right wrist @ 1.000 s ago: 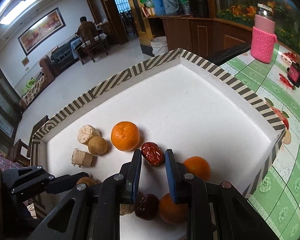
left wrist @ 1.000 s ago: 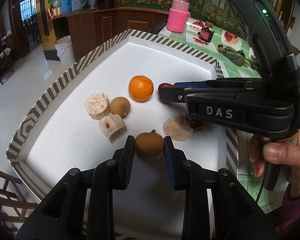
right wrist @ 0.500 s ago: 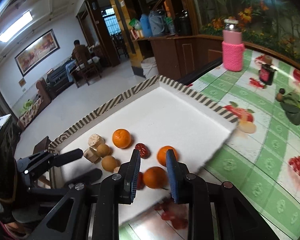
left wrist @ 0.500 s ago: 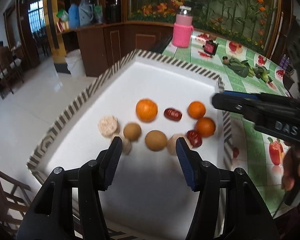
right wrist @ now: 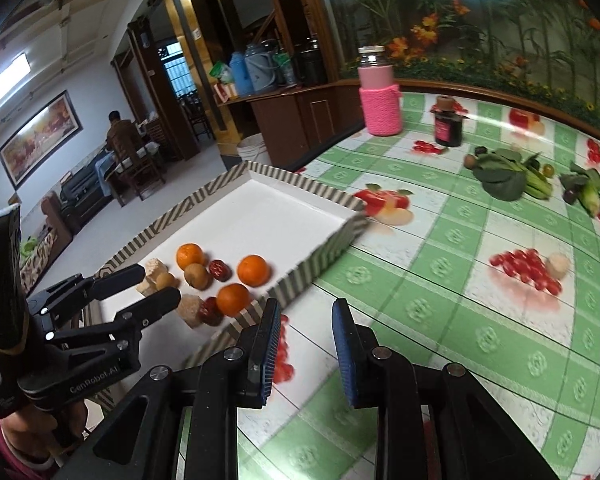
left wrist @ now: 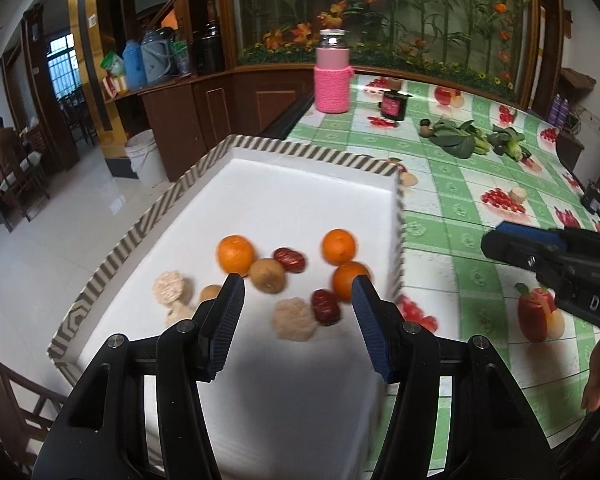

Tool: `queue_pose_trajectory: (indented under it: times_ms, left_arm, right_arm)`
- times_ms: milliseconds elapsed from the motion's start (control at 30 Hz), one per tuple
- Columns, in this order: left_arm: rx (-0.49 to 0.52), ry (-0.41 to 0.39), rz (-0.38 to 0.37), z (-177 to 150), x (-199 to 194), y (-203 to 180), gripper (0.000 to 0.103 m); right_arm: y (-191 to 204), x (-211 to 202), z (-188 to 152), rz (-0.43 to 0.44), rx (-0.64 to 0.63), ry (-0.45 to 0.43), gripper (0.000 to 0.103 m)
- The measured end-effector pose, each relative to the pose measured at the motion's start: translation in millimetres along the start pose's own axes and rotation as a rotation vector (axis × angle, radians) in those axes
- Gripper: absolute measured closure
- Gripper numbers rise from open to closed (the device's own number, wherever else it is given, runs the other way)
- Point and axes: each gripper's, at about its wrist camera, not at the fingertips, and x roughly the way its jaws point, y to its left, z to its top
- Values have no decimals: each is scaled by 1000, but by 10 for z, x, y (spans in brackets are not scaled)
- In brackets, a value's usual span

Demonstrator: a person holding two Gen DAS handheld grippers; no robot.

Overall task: Organize fruits
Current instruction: 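Withdraw both open tools from the tray toward the remaining food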

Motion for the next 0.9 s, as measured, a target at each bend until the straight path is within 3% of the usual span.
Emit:
queue_pose_trajectory:
  times_ms: [267,600,900]
  left_arm:
    - [39,-3,-88,85,0,-417,47]
    - [129,2,-183,198,94,-1086,47]
    - [177,16,-253,380,241,-1574,47]
  right_arm:
    - [-348,-184,-282,-103,58,24,77]
    - [-1058,-582,-544,-224,212,-19,73]
    - [-1411,-939,-632,-325,263,-66,72]
